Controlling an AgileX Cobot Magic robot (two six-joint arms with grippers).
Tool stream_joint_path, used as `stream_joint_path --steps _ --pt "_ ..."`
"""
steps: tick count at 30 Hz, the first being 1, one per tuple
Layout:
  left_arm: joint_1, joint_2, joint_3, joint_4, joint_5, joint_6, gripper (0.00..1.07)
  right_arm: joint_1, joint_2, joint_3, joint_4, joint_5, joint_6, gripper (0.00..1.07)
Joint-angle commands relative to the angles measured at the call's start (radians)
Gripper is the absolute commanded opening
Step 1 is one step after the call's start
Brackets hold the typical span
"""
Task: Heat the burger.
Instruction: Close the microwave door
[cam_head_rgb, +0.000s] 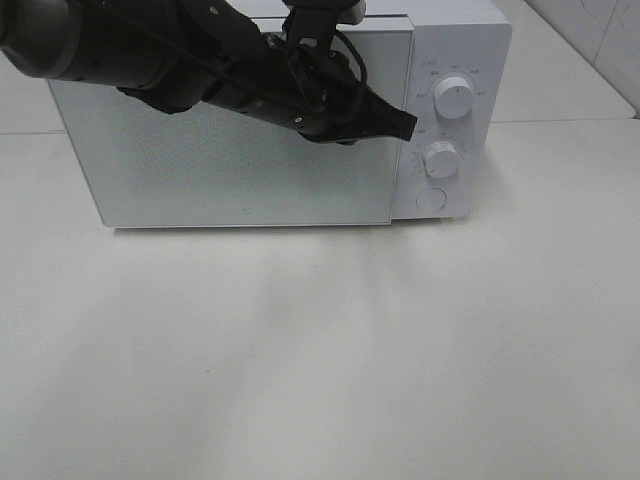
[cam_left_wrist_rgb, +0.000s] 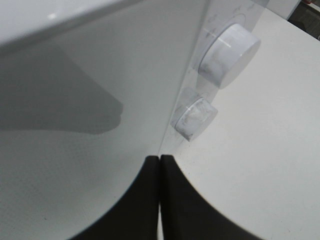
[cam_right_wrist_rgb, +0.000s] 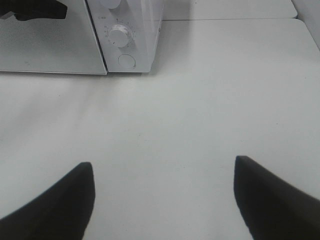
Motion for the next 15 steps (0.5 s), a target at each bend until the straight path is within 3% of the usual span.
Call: stream_joint_path --steps 1,10,15 --pt "0.040 0.015 -0.044 0.048 -0.185 0.062 0.00 -0.006 -0.022 -0.001 -0.003 -0.013 -0.003 0.73" --pt "0.038 0.034 -0.068 0.091 -0.159 0.062 0.00 -0.006 -0.022 -0.001 -0.003 -0.013 -0.003 0.73" --pt "0.038 0.032 -0.068 0.129 -0.033 0.062 0.00 -0.006 -0.022 -0.001 -0.003 -0.013 -0.003 0.73"
